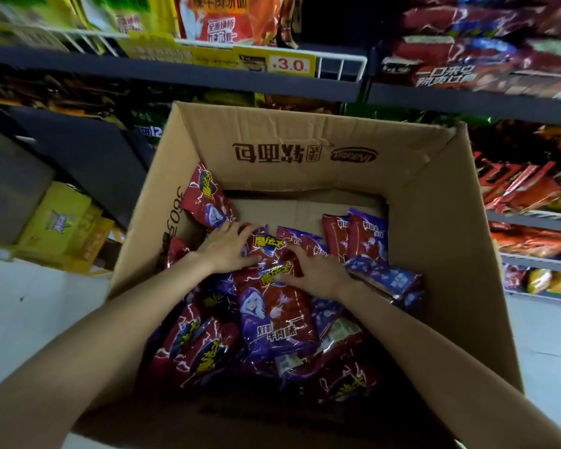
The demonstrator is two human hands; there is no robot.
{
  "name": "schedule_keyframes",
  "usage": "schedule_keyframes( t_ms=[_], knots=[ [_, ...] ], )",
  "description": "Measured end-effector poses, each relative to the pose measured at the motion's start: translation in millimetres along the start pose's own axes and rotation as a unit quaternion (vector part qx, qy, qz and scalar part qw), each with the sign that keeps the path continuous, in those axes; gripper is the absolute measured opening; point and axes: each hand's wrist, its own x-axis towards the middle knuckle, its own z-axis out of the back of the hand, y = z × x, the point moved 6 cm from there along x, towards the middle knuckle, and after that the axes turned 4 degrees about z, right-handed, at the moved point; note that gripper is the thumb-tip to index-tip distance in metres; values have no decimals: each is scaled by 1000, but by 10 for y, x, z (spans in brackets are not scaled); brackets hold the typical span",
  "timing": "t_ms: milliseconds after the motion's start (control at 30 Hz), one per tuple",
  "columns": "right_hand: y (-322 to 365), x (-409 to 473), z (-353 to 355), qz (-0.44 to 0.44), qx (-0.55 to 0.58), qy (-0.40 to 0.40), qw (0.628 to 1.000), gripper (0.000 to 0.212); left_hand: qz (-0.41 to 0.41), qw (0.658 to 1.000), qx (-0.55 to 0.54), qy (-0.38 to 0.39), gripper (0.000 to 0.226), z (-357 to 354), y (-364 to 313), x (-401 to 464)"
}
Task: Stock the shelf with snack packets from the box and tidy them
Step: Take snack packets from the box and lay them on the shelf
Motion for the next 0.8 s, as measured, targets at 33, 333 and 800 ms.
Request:
schedule_keyframes(
  t_ms=[33,333,800],
  knots=[
    [19,3,-52,-15,13,-1,1000,83,6,1000,8,4,80,-11,-8,22],
    [172,-103,152,-52,166,-50,984,76,-6,998,40,40,79,91,-86,8],
    [-89,-1528,1310,-41,178,-367,912,33,-47,973,48,-218,51,1192,-416,-698]
  ],
)
